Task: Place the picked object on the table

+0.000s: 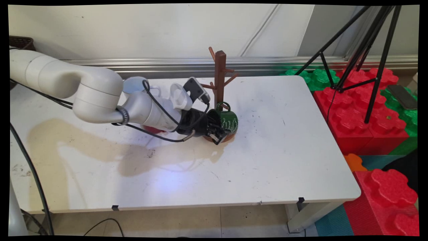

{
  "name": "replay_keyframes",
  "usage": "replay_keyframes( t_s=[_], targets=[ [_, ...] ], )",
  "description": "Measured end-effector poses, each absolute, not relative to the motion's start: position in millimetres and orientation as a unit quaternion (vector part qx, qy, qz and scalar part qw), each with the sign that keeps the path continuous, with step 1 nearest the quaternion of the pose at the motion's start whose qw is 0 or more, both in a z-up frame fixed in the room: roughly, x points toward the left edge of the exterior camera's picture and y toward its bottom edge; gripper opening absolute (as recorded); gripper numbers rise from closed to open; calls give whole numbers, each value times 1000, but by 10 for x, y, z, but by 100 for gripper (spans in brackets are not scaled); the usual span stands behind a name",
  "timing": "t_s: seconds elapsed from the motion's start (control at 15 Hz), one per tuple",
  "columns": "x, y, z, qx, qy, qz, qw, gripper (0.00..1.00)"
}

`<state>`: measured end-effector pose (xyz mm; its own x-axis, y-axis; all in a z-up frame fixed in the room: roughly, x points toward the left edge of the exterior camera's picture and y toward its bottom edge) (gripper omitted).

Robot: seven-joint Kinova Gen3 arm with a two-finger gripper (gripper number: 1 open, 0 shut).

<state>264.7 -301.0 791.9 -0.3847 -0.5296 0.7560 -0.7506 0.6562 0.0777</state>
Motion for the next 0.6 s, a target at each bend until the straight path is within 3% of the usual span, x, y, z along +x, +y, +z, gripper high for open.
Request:
replay_keyframes(
  t_s=[0.6],
  targets=[
    [2674,-2755,8136,390,-810,144,414,0]
  ],
)
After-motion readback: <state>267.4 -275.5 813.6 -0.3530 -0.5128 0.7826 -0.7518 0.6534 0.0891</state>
